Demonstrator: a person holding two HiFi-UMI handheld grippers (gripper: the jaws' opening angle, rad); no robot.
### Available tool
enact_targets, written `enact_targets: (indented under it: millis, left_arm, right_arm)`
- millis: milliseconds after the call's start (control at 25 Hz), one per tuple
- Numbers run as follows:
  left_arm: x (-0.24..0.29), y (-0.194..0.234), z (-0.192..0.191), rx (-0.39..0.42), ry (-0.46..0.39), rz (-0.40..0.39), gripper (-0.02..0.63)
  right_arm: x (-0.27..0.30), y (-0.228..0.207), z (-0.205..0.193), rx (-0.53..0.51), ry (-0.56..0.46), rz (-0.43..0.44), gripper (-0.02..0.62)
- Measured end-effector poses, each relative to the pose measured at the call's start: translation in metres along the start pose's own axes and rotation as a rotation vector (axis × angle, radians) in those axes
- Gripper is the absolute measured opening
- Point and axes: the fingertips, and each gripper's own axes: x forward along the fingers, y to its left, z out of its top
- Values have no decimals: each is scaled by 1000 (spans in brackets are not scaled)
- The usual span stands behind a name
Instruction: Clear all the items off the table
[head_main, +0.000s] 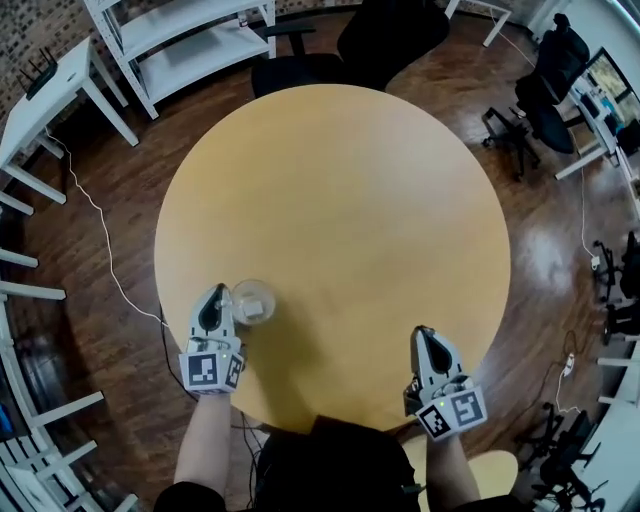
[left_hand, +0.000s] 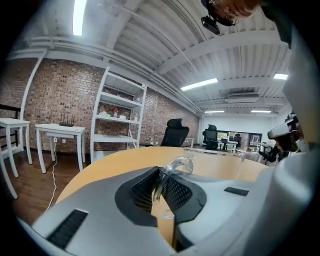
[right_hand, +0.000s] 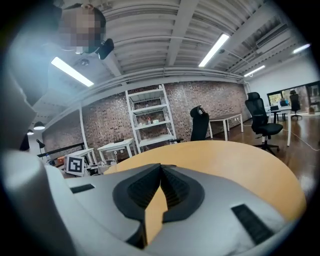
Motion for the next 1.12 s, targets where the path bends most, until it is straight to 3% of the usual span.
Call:
enact_targets:
  millis: [240, 560, 960, 1120]
  left_arm:
    - [11, 8, -35, -16, -1, 92, 2]
    - [15, 20, -40, -5, -37, 113, 2]
    - [16, 22, -49, 29, 12, 176, 2]
    - [13, 23, -50, 29, 24, 209, 39]
  right_arm:
    - [11, -9, -35, -11, 90, 53, 5]
    - [29, 7, -45, -27, 132, 99, 5]
    - [33, -13, -41, -34, 124, 40, 5]
    - [31, -16, -40, -39, 124, 31, 5]
